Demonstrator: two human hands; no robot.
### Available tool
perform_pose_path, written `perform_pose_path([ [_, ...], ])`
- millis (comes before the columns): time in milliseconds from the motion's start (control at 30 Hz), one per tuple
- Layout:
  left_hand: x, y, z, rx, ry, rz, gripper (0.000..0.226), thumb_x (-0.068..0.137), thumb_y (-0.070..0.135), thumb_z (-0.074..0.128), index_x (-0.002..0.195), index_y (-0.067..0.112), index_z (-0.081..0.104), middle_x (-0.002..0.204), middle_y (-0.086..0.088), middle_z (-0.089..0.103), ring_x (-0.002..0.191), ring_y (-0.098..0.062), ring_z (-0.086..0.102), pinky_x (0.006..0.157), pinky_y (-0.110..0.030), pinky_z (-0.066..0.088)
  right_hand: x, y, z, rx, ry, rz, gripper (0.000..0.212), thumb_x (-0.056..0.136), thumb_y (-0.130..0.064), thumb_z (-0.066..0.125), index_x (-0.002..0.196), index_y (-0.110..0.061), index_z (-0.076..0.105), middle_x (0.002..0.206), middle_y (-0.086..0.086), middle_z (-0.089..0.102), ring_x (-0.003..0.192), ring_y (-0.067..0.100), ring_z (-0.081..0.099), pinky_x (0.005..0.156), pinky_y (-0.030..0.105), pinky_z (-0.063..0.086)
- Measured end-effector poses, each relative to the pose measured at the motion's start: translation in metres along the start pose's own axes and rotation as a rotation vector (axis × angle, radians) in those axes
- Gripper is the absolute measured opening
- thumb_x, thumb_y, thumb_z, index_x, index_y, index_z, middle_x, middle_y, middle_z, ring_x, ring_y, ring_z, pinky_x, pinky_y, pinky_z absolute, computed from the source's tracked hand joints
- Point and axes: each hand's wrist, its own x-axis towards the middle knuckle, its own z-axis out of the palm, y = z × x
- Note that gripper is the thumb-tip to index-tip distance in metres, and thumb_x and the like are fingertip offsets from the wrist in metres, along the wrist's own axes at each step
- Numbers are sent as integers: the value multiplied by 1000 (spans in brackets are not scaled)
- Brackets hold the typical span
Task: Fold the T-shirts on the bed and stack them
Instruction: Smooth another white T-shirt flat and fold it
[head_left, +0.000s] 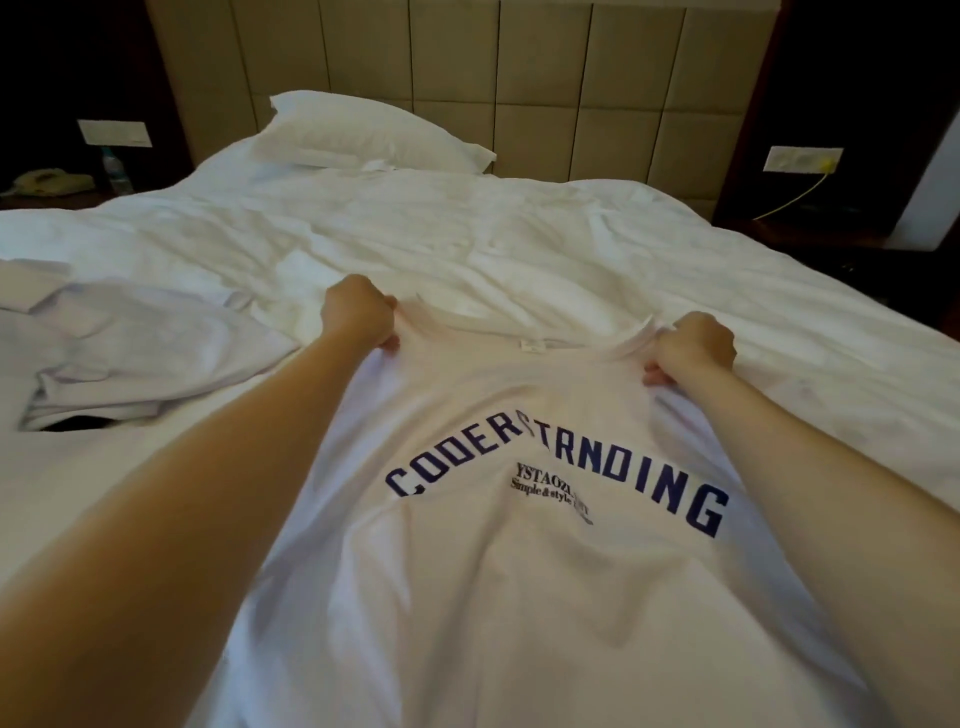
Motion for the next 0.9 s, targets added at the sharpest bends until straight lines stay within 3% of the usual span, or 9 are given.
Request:
perform_pose_path([
  [67,2,4,8,-58,68,8,13,92,5,55,94,-4,63,97,-22,68,95,-34,65,90,-39,51,2,-1,6,25,99,-14,15,92,-6,52,100,2,62,102,20,67,91,33,66,74,32,52],
  [167,-2,-1,26,-58,118,17,16,96,8,48,88,1,59,100,-22,65,95,-36,63,83,-37,50,-8,10,21,-12,121,-65,25,97,-11,44,112,1,60,115,19,62,104,34,58,72,30,40],
  [267,-7,-10,37,4,124,26,21,98,10,44,96,-3,60,103,-23,62,98,-38,59,79,-38,45,-16,24,27,14,10,-159,32,101,-20,39,126,-2,46,124,16,56,110,32,53,77,28,36],
  [367,-14,-17,46,77,105,98,22,97,9,43,114,-1,51,111,-19,55,105,-37,52,78,-37,38,-17,28,29,-107,-232,-274,46,102,-24,32,145,-8,23,142,15,43,124,32,44,91,30,36],
  [500,-30,-7,40,119,-18,122,34,101,17,37,131,1,35,131,-24,40,116,-41,47,89,-41,38,-24,28,22,-181,-281,-357,47,102,-31,28,144,-11,27,143,13,41,129,30,39,107,39,32],
  [600,-50,2,28,94,-109,166,40,101,16,35,139,5,29,141,-22,31,120,-41,45,98,-43,37,-43,25,12,-184,-343,-367,53,102,-34,30,150,-14,18,154,7,27,140,26,27,115,46,23],
  [733,-91,-3,10,76,-151,172,43,97,15,42,138,8,32,141,-18,31,118,-38,48,96,-39,39,-83,22,-3,-159,-445,-337,48,100,-34,34,145,-18,29,149,6,36,133,26,38,112,49,29],
  [900,-153,-10,-16,57,-219,98,47,93,14,49,137,5,34,140,-20,30,117,-39,47,95,-36,37,-156,21,-26,-315,-537,-364,52,101,-35,30,149,-18,20,154,5,21,143,24,19,117,47,9],
])
